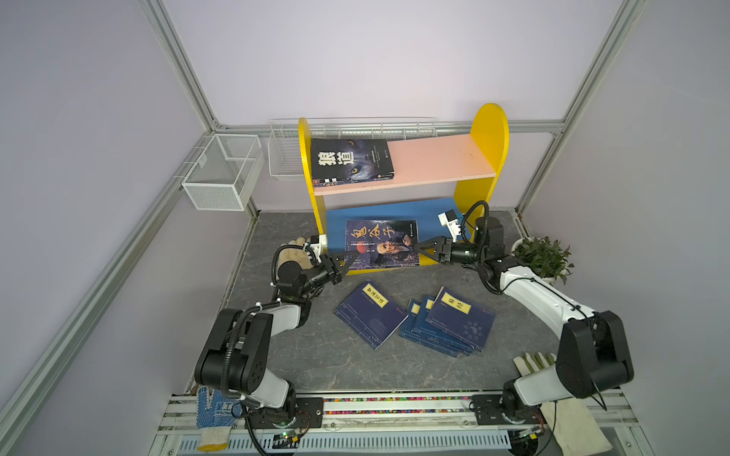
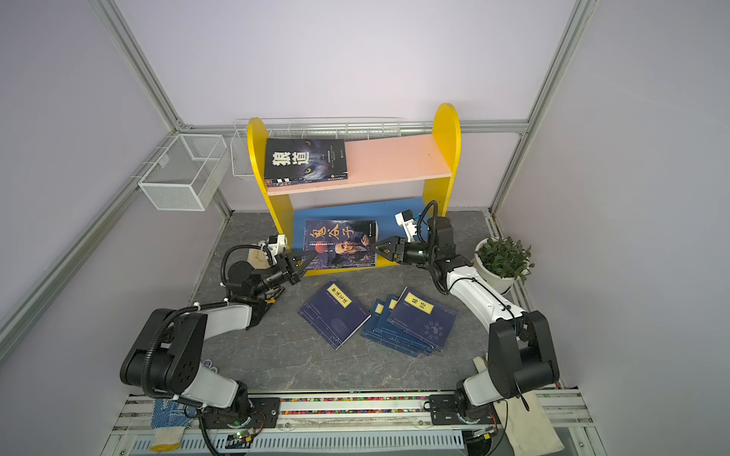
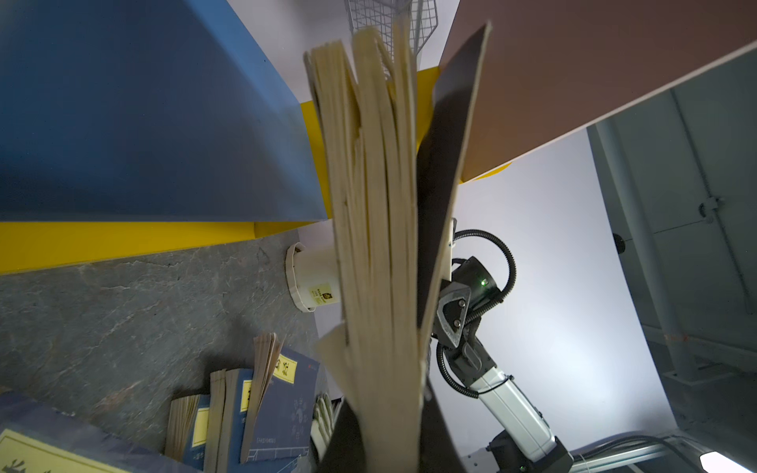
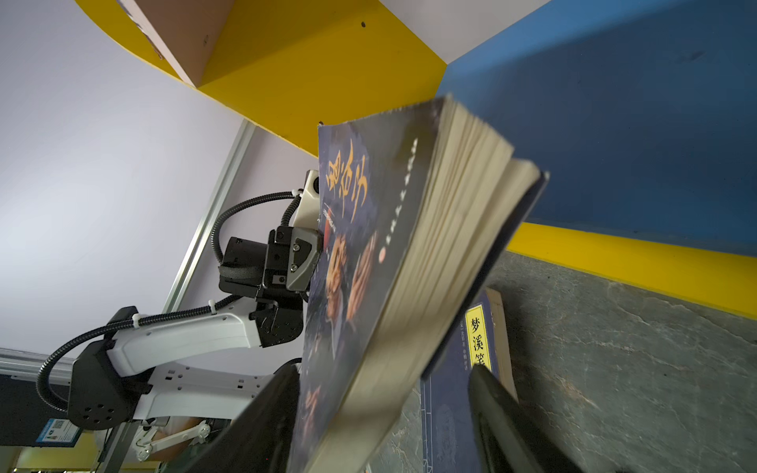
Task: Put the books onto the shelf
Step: 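Lift the portrait book upright with the right gripper while the left steadies it, then carry the portrait book up to the pink shelf while the left arm withdraws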
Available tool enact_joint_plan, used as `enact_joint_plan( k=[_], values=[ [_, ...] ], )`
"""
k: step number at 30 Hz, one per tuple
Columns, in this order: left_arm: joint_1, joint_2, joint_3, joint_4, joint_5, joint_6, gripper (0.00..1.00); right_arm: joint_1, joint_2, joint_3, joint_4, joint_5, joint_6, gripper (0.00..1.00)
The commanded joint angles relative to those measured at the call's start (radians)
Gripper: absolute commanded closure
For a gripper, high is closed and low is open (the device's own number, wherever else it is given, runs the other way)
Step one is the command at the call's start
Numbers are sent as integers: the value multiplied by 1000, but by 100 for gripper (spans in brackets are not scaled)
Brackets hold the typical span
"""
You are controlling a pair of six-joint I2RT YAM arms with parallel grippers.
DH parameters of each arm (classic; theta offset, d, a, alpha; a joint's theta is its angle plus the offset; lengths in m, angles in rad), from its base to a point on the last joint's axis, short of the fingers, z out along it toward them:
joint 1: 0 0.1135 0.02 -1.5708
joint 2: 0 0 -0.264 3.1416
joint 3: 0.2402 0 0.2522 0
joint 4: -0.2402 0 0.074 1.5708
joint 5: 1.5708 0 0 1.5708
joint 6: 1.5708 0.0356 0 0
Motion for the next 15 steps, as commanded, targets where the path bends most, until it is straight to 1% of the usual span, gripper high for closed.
enact_joint_plan(
  k=[1, 6, 9, 12, 15],
  values=[
    [2, -11, 33, 191, -52, -70, 100, 7, -39, -26, 19, -14, 6, 32],
    [2, 2, 40, 191, -62, -64, 100, 40, -23, -18, 79, -17, 42, 36],
    [2, 5, 31, 191, -68, -62, 100, 60, 1, -4, 132, -10, 80, 42],
    [1, 3, 19, 190, -77, -54, 100, 87, 28, 13, 190, -16, 127, 53],
    [1, 5, 7, 185, -87, -46, 100, 112, 36, 13, 255, -11, 180, 70]
  ],
)
